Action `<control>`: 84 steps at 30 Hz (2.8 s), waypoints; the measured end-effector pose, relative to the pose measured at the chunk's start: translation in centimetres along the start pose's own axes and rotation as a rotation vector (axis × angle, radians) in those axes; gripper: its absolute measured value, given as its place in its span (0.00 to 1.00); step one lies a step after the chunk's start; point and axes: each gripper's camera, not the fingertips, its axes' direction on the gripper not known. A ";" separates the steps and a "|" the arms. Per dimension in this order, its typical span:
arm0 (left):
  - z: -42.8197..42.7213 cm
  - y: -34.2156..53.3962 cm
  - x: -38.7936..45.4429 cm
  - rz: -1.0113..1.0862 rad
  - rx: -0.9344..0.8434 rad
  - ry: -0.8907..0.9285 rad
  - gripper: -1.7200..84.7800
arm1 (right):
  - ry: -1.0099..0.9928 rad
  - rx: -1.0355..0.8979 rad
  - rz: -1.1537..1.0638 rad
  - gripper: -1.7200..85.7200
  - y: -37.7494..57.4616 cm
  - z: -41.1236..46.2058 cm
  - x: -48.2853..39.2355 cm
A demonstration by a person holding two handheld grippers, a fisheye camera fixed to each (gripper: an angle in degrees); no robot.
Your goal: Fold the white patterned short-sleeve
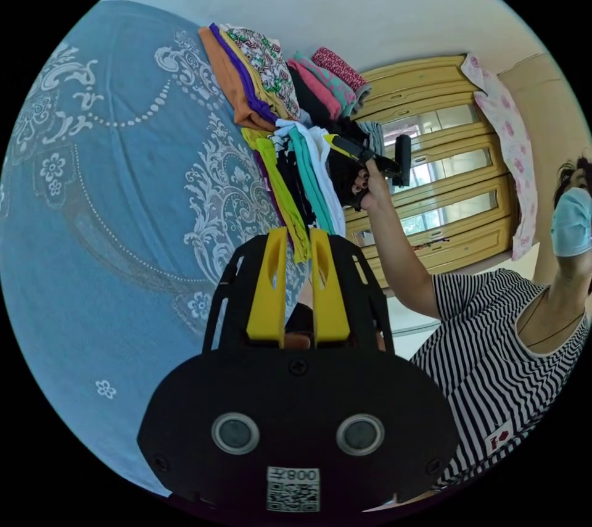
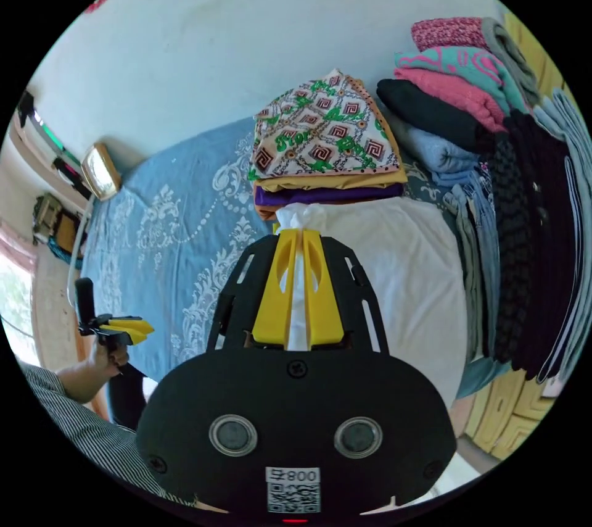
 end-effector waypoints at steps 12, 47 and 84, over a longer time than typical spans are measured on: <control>-3.1 8.8 -2.3 0.025 0.058 0.058 0.10 | -0.527 0.201 -0.066 0.03 3.6 -21.4 0.2; 8.3 16.3 -31.4 -0.394 -0.013 0.336 0.15 | -0.830 0.386 -0.109 0.03 -4.9 -52.5 20.6; -38.7 67.2 -28.6 0.625 0.790 0.250 0.03 | -0.910 0.788 -0.526 0.03 -6.7 -75.3 10.4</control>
